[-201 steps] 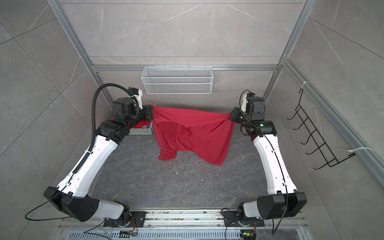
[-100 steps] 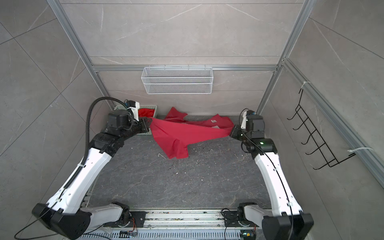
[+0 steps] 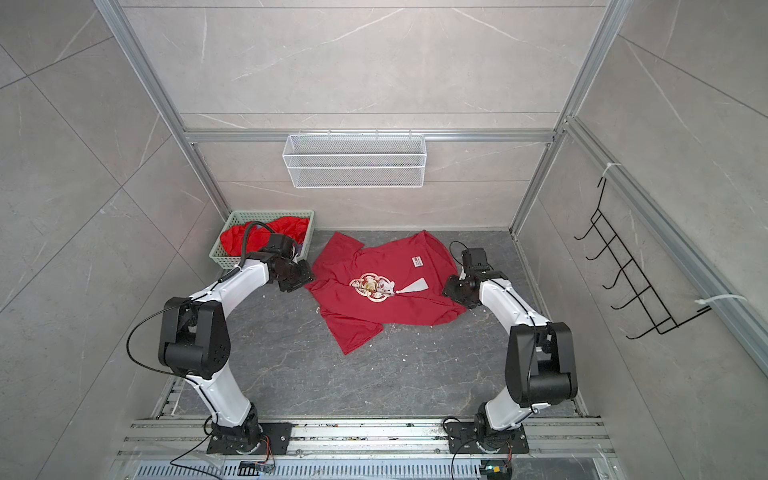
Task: Fold and stack the t-shirts
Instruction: 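Grasp the near hem of the red t-shirt with both grippers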
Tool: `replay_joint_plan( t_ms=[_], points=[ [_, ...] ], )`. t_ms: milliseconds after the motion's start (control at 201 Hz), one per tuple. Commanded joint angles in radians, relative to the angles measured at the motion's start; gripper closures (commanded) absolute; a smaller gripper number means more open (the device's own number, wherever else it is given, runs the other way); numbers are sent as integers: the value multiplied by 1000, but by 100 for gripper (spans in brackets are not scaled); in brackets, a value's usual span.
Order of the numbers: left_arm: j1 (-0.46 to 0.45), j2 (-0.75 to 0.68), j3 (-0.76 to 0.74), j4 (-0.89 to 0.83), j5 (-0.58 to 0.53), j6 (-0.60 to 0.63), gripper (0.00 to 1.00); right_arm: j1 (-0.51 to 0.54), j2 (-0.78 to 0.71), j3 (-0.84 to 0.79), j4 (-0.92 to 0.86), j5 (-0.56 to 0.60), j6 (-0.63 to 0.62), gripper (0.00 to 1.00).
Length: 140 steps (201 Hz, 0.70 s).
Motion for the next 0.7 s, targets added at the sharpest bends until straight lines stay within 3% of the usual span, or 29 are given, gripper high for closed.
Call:
replay_joint_plan(
  t_ms=[0,154,348,692],
  points=[
    [-22,-120,-54,7,-14,-6,45,-3,-83,-40,-18,72,-12,42],
    [-132,-233,-221,15,-42,-79,45,-9,-131,-174,28,115,7,43],
    [-335,-321,-389,68,-105,-273,45,-30,-128,-284,139,41,45,43],
    [-483,-192,-467,157,-78,-485,44,-34,-86,-321,212,-1,82,43]
  ],
)
